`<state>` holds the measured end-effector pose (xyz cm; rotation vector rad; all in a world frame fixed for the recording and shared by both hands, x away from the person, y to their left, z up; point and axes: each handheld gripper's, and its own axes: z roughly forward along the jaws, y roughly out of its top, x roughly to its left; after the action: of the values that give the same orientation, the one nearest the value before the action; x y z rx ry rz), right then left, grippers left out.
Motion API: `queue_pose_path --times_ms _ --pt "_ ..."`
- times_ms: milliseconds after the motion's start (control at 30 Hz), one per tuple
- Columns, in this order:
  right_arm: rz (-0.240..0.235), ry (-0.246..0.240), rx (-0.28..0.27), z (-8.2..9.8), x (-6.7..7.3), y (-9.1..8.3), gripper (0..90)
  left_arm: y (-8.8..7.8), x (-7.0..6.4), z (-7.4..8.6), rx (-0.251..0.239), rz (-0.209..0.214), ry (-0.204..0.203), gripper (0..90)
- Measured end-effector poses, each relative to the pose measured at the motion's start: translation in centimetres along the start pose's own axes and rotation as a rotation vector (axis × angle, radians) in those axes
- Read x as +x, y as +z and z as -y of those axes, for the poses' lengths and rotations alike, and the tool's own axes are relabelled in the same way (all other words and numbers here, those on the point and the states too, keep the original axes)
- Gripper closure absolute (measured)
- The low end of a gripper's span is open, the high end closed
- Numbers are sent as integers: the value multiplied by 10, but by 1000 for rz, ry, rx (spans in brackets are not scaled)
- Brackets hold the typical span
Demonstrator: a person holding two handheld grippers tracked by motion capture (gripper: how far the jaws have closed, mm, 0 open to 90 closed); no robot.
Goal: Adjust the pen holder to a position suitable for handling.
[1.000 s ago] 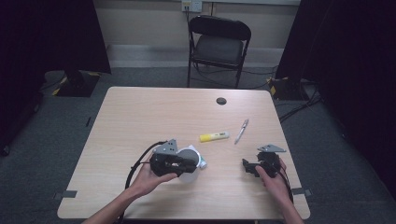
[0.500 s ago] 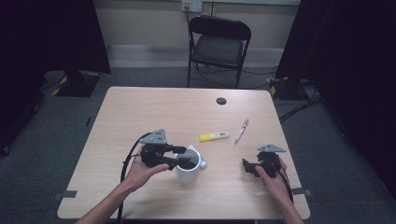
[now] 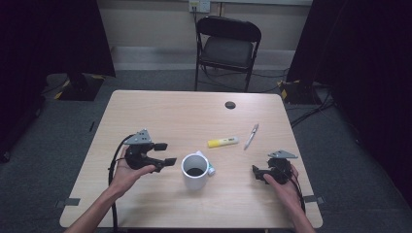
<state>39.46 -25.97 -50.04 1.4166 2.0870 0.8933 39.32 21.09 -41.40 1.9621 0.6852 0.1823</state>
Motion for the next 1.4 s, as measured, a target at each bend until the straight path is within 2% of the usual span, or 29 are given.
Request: queue_pose_path --times_ms 100,233,300,367,433,567,667,733,800,933,1033,1100,1200,1267,1400 --pt "-3 1 -1 0 0 0 114 -10 11 10 22 -52 -19 249" --pt "-13 -7 -5 0 1 -1 141 -20 26 24 45 -95 -63 213" --pt "-15 -7 -4 -1 1 -1 161 -23 33 33 39 -107 -89 199" --pt "-19 -16 -6 -1 2 -2 180 -22 40 40 53 -138 -102 183" --pt "-20 -19 -8 -2 3 -3 182 -22 45 47 72 -164 -132 186" --pt "-45 -30 -26 -3 7 -6 206 -18 53 59 118 -190 -148 183" --pt "-70 -43 -39 -6 11 -10 236 -10 54 67 167 -246 -122 239" --pt "-128 -50 -47 -9 14 -14 286 -7 55 71 186 -260 -113 221" --pt "-147 -72 -64 -11 19 -17 291 -4 56 74 200 -260 -117 209" --pt "-199 -79 -80 -17 28 -23 363 0 58 78 237 -244 -125 208" --pt "-230 -80 -112 -21 33 -28 424 0 58 78 225 -249 -131 208" --pt "-260 -92 -107 -25 36 -30 430 1 58 80 228 -253 -130 204" --pt "-296 -109 -93 -33 42 -28 454 2 58 81 235 -276 -101 198" --pt "-319 -119 -94 -40 48 -26 474 2 59 82 224 -278 -101 192" --pt "-345 -166 -88 -54 64 -16 486 5 58 85 227 -318 -48 163"
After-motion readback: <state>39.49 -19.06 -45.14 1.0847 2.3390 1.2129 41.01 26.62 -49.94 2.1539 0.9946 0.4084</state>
